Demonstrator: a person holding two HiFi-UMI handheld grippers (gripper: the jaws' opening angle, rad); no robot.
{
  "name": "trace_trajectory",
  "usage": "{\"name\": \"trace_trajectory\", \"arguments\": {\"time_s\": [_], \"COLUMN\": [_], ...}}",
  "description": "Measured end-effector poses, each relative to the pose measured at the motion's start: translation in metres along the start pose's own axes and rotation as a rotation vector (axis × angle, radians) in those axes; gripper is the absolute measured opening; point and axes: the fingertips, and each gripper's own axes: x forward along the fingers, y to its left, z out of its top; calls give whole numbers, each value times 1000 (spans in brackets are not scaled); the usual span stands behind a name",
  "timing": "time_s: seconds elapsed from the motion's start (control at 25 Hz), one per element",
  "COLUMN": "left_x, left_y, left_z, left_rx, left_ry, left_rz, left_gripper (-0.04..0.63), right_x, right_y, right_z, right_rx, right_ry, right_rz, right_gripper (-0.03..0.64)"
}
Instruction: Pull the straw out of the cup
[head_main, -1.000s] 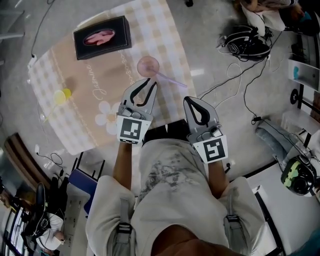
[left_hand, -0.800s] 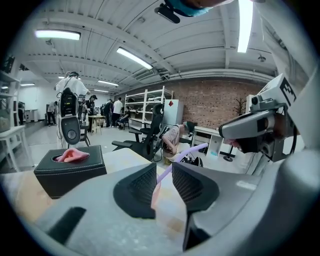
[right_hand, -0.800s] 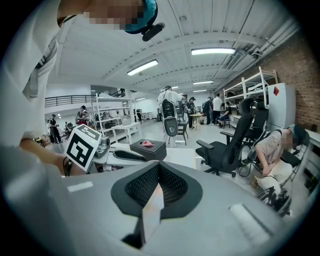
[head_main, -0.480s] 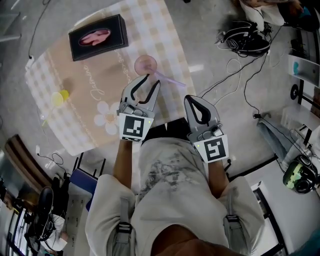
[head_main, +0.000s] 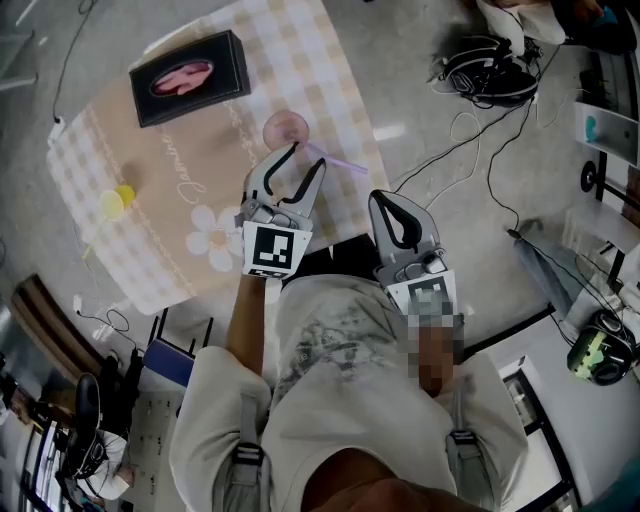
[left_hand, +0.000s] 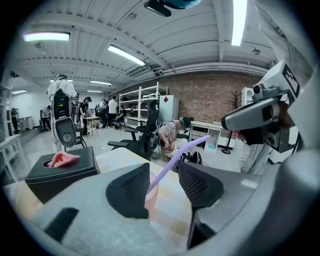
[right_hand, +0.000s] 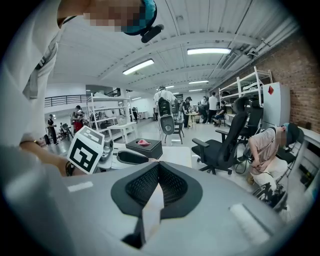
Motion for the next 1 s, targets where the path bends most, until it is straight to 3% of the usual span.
{"name": "trace_trajectory", "arguments": {"time_s": [0.4,0.56,0.84,1.0], "left_x": [14,16,17,19], "left_y": [0,2,5,8], "left_z": [0,2,6,7], "left_rx": [40,35,32,44], "left_ry": [-1,-4,-19,-28], "left_rz": [9,10,15,17], "left_gripper": [186,178,121,82], "right_x": [-4,-1,0,4], "right_y": [-9,-11,-10,-11], "right_z": [-10,-4,-9,-1], "right_rx": [3,17,2,17], "right_ry": [38,4,42,9], "right_rz": [-13,-30,-16,-28], "right_gripper": [11,11,11,11]}}
